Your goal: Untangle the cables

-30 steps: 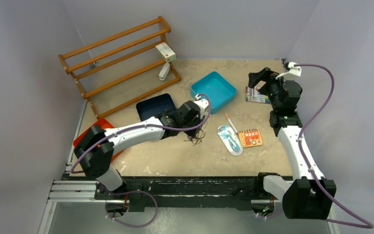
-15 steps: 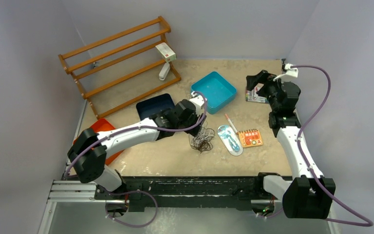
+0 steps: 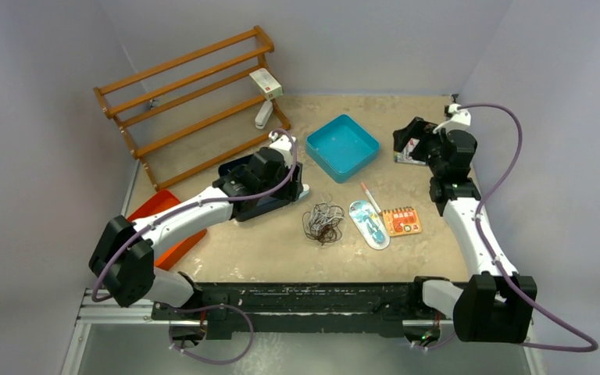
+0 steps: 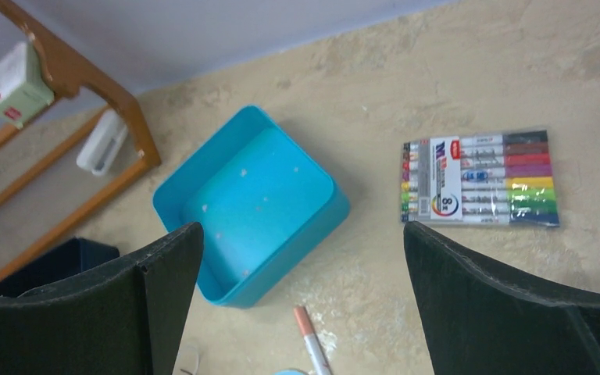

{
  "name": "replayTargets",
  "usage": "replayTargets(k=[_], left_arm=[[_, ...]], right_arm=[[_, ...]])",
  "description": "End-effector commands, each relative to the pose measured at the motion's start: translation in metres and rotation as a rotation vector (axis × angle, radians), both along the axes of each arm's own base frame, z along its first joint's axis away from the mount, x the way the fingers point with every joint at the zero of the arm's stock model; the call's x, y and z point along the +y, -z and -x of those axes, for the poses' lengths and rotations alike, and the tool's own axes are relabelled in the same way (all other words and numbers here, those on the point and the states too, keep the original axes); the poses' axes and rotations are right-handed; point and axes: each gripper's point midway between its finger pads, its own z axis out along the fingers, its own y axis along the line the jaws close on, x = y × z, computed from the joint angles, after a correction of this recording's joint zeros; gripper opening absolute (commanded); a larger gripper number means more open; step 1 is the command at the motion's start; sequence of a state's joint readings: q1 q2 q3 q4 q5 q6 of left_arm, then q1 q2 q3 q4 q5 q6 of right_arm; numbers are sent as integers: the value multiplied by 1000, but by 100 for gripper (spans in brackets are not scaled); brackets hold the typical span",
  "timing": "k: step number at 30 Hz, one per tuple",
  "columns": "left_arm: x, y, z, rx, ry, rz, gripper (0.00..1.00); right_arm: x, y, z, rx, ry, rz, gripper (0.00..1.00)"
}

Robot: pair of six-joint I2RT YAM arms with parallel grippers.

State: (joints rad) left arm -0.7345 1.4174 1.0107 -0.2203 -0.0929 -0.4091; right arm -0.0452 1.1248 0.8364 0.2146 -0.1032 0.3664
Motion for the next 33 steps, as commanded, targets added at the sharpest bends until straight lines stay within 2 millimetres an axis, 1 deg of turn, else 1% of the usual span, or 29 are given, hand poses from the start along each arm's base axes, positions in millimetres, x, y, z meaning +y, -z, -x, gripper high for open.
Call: replayTargets(k=[1, 4, 8, 11, 14, 17, 20, 22, 25, 29, 33], left_arm=[[-5, -2, 5, 15, -45, 106, 54], [-10, 13, 18, 65, -37, 174, 52], [-7, 37, 28, 119, -72, 224, 50], [-12, 48, 30, 140, -71, 254, 47], [-20, 50, 25, 141, -68, 285, 44], [-26, 49, 20, 134, -74, 312, 42], [-32, 51, 17, 138, -71, 332, 41], [-35, 55, 16, 148, -66, 330, 39], [-35, 67, 17, 172, -68, 303, 35], [-34, 77, 20, 182, -63, 269, 35], [-38, 88, 26, 207, -40, 246, 34]], right_arm=[[12, -6, 3, -13, -101, 59, 99], [22, 11, 6, 53, -165, 51, 98], [41, 32, 11, 104, -236, 20, 96], [54, 46, 11, 133, -264, 2, 95], [67, 52, 9, 145, -290, -10, 94], [80, 54, 7, 148, -311, -14, 94], [86, 55, 6, 148, -320, -19, 94], [88, 54, 6, 147, -320, -20, 94], [87, 55, 7, 150, -316, -18, 94], [85, 54, 8, 147, -304, -15, 94], [85, 56, 9, 149, -303, -19, 94]])
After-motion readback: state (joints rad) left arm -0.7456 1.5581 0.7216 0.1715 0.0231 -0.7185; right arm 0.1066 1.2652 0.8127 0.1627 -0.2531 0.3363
